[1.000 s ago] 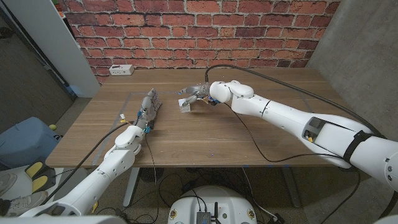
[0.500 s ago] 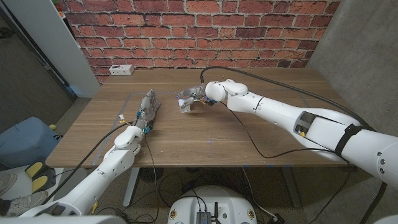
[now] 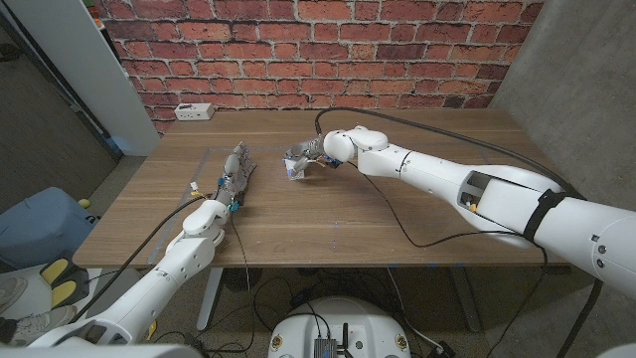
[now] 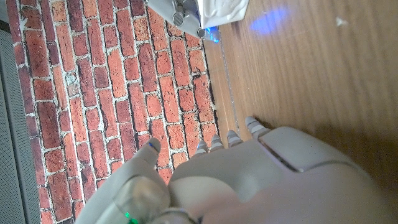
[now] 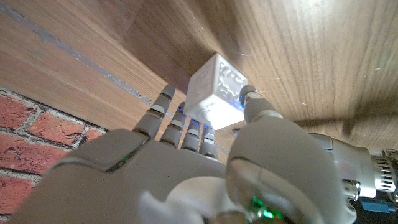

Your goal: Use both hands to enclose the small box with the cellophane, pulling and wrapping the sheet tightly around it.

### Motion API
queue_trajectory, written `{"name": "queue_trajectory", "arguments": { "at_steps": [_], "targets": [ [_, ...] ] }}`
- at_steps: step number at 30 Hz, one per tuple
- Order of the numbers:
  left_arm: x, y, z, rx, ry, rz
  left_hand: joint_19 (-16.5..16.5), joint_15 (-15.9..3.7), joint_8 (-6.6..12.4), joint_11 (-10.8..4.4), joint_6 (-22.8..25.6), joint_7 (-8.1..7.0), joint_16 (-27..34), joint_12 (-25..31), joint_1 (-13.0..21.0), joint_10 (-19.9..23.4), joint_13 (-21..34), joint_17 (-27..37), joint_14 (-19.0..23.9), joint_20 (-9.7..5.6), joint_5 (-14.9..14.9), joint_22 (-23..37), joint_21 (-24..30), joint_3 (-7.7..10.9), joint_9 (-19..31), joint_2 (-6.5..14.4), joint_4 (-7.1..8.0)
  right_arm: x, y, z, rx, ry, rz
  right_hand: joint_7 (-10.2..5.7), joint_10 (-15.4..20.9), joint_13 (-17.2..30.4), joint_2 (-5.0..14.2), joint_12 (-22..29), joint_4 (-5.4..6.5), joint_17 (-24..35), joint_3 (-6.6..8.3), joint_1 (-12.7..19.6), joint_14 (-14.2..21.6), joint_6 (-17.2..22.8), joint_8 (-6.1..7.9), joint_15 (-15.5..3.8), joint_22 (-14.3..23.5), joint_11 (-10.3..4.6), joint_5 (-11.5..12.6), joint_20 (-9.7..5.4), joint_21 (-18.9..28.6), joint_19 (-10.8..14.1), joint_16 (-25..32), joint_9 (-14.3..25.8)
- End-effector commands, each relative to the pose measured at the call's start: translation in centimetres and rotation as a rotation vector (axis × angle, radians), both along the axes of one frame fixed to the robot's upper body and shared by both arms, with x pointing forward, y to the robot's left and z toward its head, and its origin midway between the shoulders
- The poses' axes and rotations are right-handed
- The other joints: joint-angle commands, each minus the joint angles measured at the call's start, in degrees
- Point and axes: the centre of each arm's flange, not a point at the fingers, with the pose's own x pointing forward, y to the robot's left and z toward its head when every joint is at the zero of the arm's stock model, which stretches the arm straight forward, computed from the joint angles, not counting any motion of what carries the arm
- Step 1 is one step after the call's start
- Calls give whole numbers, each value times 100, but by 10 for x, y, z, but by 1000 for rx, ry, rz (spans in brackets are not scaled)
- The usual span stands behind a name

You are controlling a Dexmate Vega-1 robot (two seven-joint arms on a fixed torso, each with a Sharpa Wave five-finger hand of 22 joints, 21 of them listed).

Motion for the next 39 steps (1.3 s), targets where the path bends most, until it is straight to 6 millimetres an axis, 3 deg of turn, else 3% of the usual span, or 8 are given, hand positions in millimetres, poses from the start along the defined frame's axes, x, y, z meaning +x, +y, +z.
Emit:
{"name": "queue_trajectory", "arguments": {
  "at_steps": [1,2,4,6,8,10,21,39],
  "targets": [
    [4,-1,2,3,6,-4,-2,19,-16,40,-263,19,-8,-8,-34,-665,26,29,-642,17,36,24,-9,-1,11,30,0,-1,0,-2,10,-78,22,-71,1161,68,107,363,19,301,-130,352,1066,1054,211,-608,43,5,21,-137,154,526,597,37],
    [4,-1,2,3,5,-4,-1,18,-16,36,-265,20,-8,-9,-34,-666,26,29,-642,17,36,24,-10,-2,11,30,0,-2,-1,-2,15,-91,28,-113,1484,95,177,494,20,451,-143,489,1406,1512,323,-719,53,23,23,-174,221,709,829,44],
    [4,-1,3,6,5,-5,0,18,-16,34,-267,21,-8,-9,-34,-666,26,29,-642,17,36,24,-10,-2,11,31,0,-5,-2,-2,31,-122,51,-133,1903,139,274,671,14,693,-138,705,1795,2048,445,-793,69,2,19,-214,283,854,1153,50],
    [4,-2,3,7,5,-8,-1,19,-15,31,-265,21,-8,-9,-35,-667,26,29,-642,21,37,24,-12,-3,11,31,0,-7,-3,-2,40,-149,67,-166,2574,249,368,987,50,1115,-117,1014,2343,2896,651,-928,94,-43,-12,-268,391,1049,1666,61],
    [3,-3,4,9,3,-9,0,19,-14,31,-264,17,-8,-9,-35,-666,26,29,-643,18,37,24,-13,-4,11,32,0,-10,-4,-1,50,-165,79,-157,3019,333,416,1210,104,1347,-2,1229,2778,3369,767,-949,109,-36,-31,-332,452,1114,1942,76],
    [3,-3,4,12,3,-11,1,18,-15,30,-267,18,-7,-10,-35,-667,26,29,-642,21,37,24,-13,-5,11,32,0,-11,-6,0,60,-169,85,-146,3262,378,426,1328,144,1463,35,1296,2931,3608,835,-976,114,-27,-40,-354,488,1153,2049,83],
    [1,-7,7,21,-5,-20,6,18,-11,32,-261,18,-7,-9,-35,-665,26,29,-643,20,38,25,-18,-8,11,36,1,-19,-21,9,145,-225,80,-135,3367,436,440,1400,225,1576,94,1345,3046,3705,845,-975,121,-18,-48,-386,535,1201,2103,92],
    [-4,-11,8,31,-8,-22,11,15,-10,39,-264,23,-7,-10,-34,-666,27,29,-643,17,40,25,-27,-13,11,42,0,-28,-70,46,338,-378,-17,-153,3378,481,419,1420,299,1587,163,1351,3057,3714,828,-990,122,-54,-52,-392,559,1195,2025,98]
  ]
}}
